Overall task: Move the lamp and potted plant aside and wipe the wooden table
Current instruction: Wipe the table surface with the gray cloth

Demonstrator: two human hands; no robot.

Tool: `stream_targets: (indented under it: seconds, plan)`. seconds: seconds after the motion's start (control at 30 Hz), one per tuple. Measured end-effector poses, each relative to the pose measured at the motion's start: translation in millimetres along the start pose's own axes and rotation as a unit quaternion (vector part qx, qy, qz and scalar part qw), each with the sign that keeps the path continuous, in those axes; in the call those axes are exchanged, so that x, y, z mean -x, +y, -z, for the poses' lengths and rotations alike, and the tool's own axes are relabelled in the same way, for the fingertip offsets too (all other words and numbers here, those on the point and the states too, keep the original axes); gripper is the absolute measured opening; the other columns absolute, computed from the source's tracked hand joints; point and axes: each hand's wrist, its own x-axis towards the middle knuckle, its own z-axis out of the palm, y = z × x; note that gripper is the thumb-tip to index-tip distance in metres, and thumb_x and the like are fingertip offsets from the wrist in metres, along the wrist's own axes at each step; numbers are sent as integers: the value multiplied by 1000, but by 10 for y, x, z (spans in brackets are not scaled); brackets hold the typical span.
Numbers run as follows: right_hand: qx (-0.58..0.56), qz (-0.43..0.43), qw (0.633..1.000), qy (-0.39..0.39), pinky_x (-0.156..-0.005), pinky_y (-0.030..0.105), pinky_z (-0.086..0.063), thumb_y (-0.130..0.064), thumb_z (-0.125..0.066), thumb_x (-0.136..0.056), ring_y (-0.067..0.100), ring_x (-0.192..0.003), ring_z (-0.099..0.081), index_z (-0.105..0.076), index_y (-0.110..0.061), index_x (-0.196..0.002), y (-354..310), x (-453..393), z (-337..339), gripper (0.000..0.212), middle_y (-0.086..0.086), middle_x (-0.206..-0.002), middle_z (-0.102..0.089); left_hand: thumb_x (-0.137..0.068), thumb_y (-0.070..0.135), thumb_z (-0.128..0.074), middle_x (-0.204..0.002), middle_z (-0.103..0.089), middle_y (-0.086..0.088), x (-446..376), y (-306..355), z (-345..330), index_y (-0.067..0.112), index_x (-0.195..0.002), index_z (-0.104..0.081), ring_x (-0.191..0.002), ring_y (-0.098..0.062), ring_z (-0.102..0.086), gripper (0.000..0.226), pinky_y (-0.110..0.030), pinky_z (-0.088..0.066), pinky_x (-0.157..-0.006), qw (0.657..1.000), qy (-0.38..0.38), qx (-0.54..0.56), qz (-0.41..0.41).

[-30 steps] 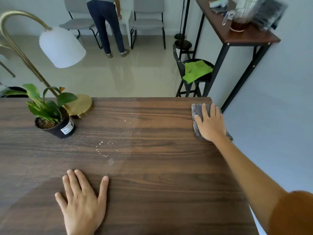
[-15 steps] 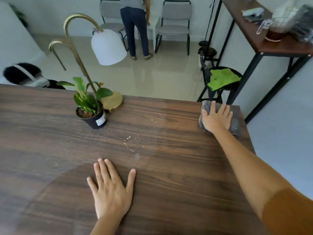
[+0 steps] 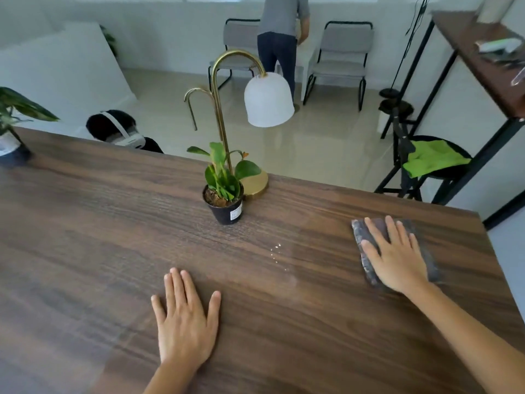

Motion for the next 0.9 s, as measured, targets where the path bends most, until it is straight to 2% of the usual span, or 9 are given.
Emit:
stream_targets:
  seconds: [0.07,0.13,0.27,0.33,0.5,0.63,0.7,0.8,0.9]
  plan:
    - [-22,-101,995,11,-119,52,-2,-59,-6,-96,31,-149,3,0,-38,-153,-248,-555,48,62,12,-163,3,-86,68,-2,-155,-22,-21,-11,4,-39,-3,-145,-25,-146,-31,-15,95,-56,-19,-113,1000,-5,0,-3]
    - [-35,-131,991,-3,-119,53,2,-56,-10,-98,34,-148,6,-1,-36,-154,-731,-998,51,60,16,-163,5,-87,67,-6,-155,-22,-21,4,16,-54,-3,-145,-25,-145,-30,-16,93,-56,-20,-112,1000,-1,1,-6]
    - [-40,-15,999,-27,-118,53,6,-51,-17,-100,34,-149,5,-7,-38,-153,-1836,-1446,5,56,14,-163,0,-86,69,-5,-156,-20,-19,-23,-8,-65,-1,-146,-22,-146,-28,-14,94,-54,-19,-113,1000,11,-4,-4]
    - [-46,41,998,-31,-118,53,5,-49,-17,-100,34,-149,4,-7,-41,-153,-2099,-1536,-2,54,12,-163,-1,-85,69,-4,-157,-18,-18,-28,-9,-69,0,-147,-21,-146,-26,-12,94,-53,-18,-113,1000,6,-10,-7]
    - [-39,115,992,-42,-120,47,1,-46,-13,-101,28,-150,2,-5,-46,-151,-1592,-1408,16,51,7,-164,0,-86,68,-3,-155,-22,-18,-30,-33,-80,0,-146,-25,-145,-27,-18,94,-55,-23,-111,1000,-3,-11,-5]
    - [-28,-37,999,9,-120,50,-5,-50,-13,-100,27,-150,1,-6,-46,-151,-356,-914,10,52,6,-164,0,-87,66,-10,-152,-28,-21,-47,-21,-104,-3,-143,-30,-142,-31,-26,91,-57,-26,-108,1000,4,-5,-1]
    - [-36,-133,991,4,-120,52,-3,-50,-14,-99,29,-150,2,-5,-44,-152,-80,-825,54,54,7,-164,2,-86,64,-17,-153,-27,-22,-39,-11,-101,-3,-144,-29,-143,-32,-23,89,-57,-24,-109,1000,14,-5,-5]
    - [-38,-189,981,5,-119,54,1,-50,-14,-100,33,-149,5,-5,-42,-153,-479,-999,77,55,11,-163,4,-87,63,-19,-154,-23,-22,-25,4,-84,-3,-145,-24,-145,-31,-18,88,-56,-21,-111,1000,17,-8,-7]
    - [-42,-63,997,-7,-118,54,3,-50,-16,-100,33,-149,6,-7,-43,-152,-1295,-1275,0,53,11,-164,3,-88,64,-14,-156,-18,-21,-6,-1,-55,-1,-147,-18,-146,-30,-11,88,-54,-16,-114,1000,15,-8,-9]
